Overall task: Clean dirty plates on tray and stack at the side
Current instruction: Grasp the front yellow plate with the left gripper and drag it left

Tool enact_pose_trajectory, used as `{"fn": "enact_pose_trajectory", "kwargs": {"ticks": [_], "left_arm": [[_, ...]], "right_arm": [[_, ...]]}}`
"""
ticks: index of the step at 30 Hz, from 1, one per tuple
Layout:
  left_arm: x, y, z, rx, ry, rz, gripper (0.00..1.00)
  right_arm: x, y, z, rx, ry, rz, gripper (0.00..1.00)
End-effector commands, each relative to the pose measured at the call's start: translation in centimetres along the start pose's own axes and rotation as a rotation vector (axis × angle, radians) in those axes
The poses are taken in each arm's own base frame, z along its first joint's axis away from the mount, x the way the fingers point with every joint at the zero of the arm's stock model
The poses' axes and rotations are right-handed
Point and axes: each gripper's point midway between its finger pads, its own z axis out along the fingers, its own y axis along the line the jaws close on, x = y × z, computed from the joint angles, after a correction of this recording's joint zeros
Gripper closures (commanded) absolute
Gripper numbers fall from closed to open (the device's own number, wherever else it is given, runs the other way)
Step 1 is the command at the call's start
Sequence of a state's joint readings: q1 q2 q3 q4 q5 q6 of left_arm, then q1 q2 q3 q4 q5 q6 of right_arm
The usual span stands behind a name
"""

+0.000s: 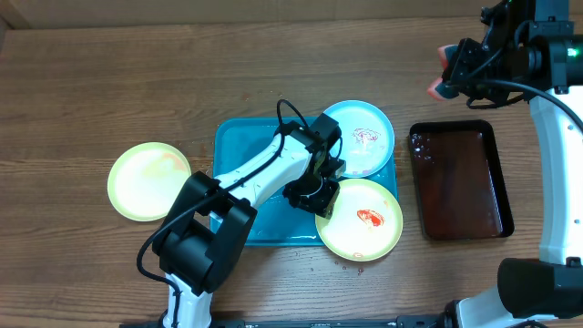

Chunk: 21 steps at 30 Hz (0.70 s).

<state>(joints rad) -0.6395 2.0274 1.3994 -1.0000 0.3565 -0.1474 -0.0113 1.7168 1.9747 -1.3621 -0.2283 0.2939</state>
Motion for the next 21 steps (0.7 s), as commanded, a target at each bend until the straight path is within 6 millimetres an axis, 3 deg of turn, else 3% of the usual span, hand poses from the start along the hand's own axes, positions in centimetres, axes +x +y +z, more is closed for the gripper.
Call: {"fn": "enact_pose_trajectory", "kwargs": {"ticks": [1,4,7,14,21], "left_arm": [[0.1,0.6,0.5,-0.033,0.009,-0.027,0.7],[0.1,0.7,0.5,-0.037,0.008,-0.034,0.87],[0.1,0.7,0.5,-0.037,0.009,-0.034,0.95],[0.3,1.0,0.4,-0.055,0.017,-0.045,0.96],[1.6,6.7,-2.1,-0.299,0.013,-0.231,0.96]], "right_arm": [[-0.3,0.3,-0.6,-0.005,-0.023,-0.019,0.96],[-0.3,0.3,-0.6,-0.006,-0.023,-0.019,0.96],[-0.2,0.3,-0.6,-0.005,-0.021,-0.018,0.96],[-0.1,0.2,-0.6,-0.002,-0.015,-0.016,0.96],[-0.1,0.2,-0.6,-0.002,-0.016,-0.017,0.96]]}}
